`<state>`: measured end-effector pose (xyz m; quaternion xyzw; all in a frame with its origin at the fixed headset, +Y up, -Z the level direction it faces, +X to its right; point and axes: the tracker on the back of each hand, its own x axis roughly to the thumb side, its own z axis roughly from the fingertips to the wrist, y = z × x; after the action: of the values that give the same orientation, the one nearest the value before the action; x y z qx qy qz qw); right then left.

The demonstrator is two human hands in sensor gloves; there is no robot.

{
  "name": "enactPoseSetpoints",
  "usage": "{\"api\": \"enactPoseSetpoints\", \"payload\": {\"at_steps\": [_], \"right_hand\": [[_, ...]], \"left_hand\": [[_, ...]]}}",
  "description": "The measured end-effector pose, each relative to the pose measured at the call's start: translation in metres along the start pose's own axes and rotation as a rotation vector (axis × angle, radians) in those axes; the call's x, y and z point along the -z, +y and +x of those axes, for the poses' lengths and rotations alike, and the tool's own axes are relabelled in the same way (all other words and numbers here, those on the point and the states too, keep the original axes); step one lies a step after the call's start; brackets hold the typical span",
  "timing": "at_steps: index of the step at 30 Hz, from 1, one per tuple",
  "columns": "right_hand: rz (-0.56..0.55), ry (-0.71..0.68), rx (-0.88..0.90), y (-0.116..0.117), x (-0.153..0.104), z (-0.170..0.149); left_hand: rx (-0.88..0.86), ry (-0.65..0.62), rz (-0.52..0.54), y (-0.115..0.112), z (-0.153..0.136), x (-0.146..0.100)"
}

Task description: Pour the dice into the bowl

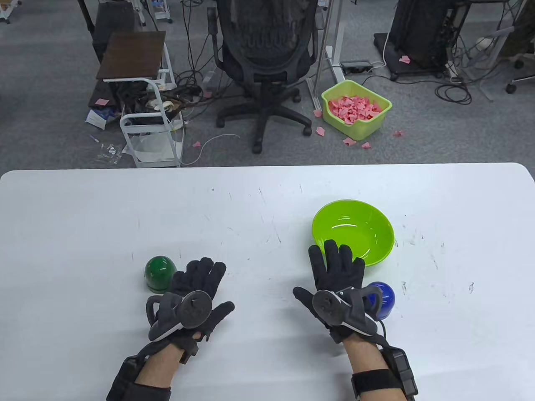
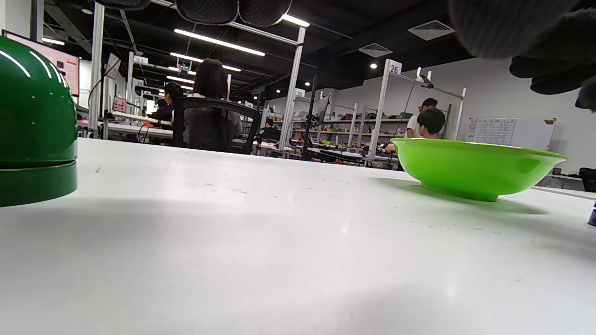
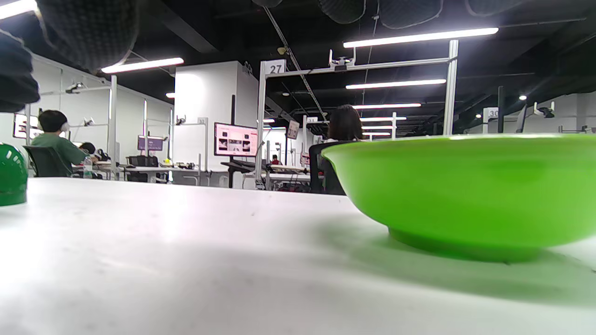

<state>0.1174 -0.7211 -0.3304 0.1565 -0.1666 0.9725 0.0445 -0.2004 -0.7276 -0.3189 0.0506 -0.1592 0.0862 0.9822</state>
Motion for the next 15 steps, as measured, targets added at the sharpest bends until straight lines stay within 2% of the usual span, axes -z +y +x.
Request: {"api": "enactPoseSetpoints", "payload": {"at_steps": [15], "right_hand": [[0.008, 0.058, 0.044, -0.007, -0.007, -0.015]], "left_hand": [[-0.006, 0.009, -0.019, -0.002, -0.003, 0.0]]}}
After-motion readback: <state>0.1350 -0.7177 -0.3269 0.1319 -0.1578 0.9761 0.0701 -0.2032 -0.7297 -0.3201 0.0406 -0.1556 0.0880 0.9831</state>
